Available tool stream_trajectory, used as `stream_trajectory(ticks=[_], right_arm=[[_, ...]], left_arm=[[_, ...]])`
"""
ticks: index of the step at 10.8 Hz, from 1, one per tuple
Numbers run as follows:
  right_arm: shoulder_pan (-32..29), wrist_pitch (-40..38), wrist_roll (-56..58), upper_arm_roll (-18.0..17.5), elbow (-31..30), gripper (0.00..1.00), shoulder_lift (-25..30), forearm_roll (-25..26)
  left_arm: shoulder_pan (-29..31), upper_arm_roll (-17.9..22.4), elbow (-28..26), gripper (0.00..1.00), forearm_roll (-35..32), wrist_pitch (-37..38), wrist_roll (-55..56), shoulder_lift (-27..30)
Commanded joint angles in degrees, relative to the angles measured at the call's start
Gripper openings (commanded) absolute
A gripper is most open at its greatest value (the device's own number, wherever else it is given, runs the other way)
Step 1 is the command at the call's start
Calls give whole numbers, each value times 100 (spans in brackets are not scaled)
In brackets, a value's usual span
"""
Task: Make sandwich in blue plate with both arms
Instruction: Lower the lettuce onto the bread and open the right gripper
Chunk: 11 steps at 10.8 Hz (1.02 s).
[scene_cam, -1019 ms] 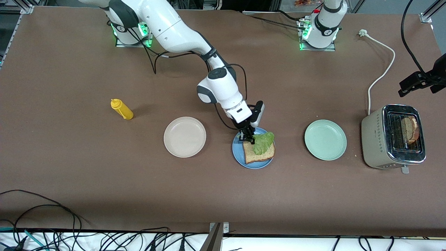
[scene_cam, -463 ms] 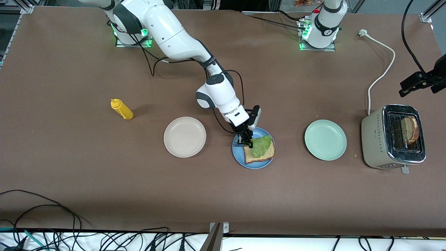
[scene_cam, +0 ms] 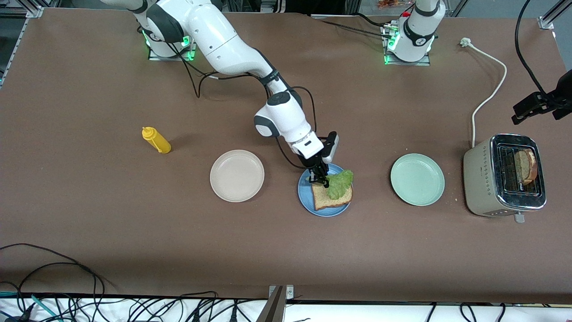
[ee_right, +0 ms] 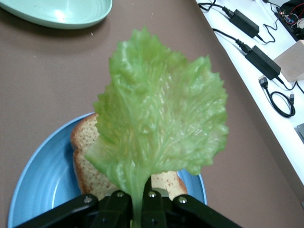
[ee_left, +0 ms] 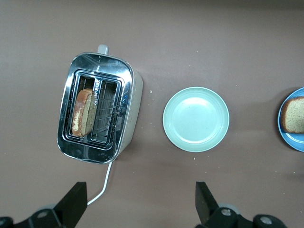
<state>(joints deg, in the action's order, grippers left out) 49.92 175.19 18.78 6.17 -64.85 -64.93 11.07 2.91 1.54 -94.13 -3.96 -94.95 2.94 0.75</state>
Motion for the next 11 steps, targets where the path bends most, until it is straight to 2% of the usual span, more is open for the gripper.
stream_trajectory(ticks=[1, 2, 3, 4, 11], right_arm=[[62, 86, -277, 33, 289, 33, -152, 10], [62, 77, -305, 33, 315, 50, -152, 9], [62, 77, -305, 24, 350, 94, -152, 9], [62, 77, -305, 24, 350, 100, -152, 27], [0, -10, -278, 15, 333, 100, -3, -78]], left_arm=[[35, -13, 185, 100, 9, 47, -22, -84], [35, -13, 176, 100, 9, 47, -22, -84], [35, -13, 176, 100, 9, 47, -22, -84], [35, -13, 176, 100, 9, 47, -22, -84], [35, -13, 185, 100, 9, 47, -22, -84]])
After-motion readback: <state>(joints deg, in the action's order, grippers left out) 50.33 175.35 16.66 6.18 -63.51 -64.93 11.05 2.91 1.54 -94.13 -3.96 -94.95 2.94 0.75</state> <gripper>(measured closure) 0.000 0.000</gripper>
